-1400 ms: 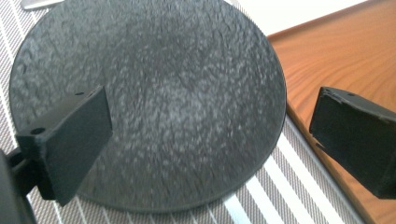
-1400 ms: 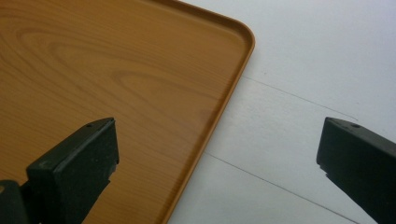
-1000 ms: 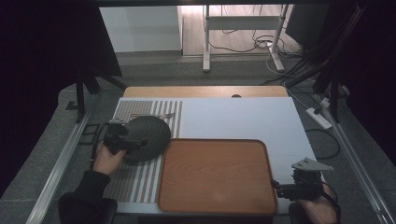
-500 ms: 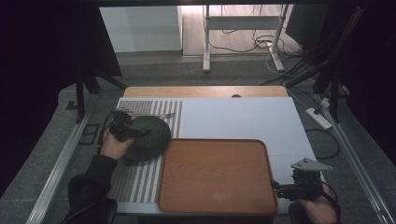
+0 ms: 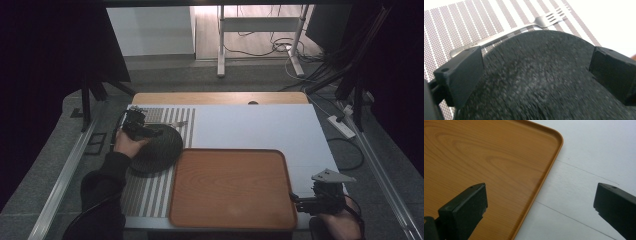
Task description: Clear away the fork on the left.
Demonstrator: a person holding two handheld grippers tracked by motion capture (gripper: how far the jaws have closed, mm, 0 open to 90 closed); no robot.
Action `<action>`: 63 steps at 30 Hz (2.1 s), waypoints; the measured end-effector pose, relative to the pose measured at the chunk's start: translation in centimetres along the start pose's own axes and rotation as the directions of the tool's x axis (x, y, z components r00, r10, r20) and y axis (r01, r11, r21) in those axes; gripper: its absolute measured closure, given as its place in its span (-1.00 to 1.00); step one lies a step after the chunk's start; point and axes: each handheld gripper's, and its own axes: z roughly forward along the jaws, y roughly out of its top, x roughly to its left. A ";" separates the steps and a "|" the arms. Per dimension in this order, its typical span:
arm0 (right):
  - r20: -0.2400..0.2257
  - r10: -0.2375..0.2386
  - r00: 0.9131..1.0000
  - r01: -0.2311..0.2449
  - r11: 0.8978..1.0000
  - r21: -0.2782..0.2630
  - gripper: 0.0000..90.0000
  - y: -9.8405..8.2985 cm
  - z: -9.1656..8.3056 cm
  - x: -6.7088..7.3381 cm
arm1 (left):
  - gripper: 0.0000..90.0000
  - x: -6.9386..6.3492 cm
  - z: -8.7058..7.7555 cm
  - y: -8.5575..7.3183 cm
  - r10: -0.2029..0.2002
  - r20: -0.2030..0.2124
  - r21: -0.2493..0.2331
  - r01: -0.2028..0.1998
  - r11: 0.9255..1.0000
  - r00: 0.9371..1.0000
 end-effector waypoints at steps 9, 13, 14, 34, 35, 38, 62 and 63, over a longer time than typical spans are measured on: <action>-0.002 -0.003 1.000 0.003 1.000 0.003 -1.00 0.0 0.0 0.0 | -0.67 1.4 1.1 1.4 0.022 -0.032 0.036 -0.021 0.999 0.999; -0.003 -0.006 1.000 0.006 1.000 0.007 -1.00 0.0 0.0 0.0 | -0.24 2.1 1.5 1.8 0.037 -0.065 0.066 -0.033 0.997 0.997; 0.000 -0.008 1.000 0.008 1.000 0.009 -1.00 0.0 0.0 0.0 | -0.24 2.3 1.5 1.9 0.044 -0.074 0.073 -0.039 0.997 0.996; -0.004 -0.013 1.000 0.013 1.000 0.016 -1.00 0.0 0.1 0.1 | 0.97 7.9 5.0 2.9 -0.049 -0.129 0.137 0.067 0.988 0.990; -0.006 -0.012 1.000 0.012 1.000 0.017 -1.00 -0.1 0.1 0.1 | 0.97 8.0 5.1 2.9 -0.052 -0.135 0.140 0.071 0.988 0.989; -0.008 -0.014 1.000 0.014 1.000 0.022 -1.00 -0.1 0.1 0.1 | 0.97 8.5 5.0 2.9 -0.076 -0.119 0.144 0.093 0.985 0.990; -0.007 -0.043 0.999 0.043 0.998 0.041 -1.00 0.0 0.3 0.4 | 0.95 7.8 3.2 2.5 -0.067 -0.063 0.206 0.078 0.975 0.996; -0.005 -0.044 0.999 0.044 0.998 0.044 -1.00 0.0 0.3 0.4 | 0.86 7.7 3.0 2.7 -0.068 -0.064 0.198 0.079 0.977 0.996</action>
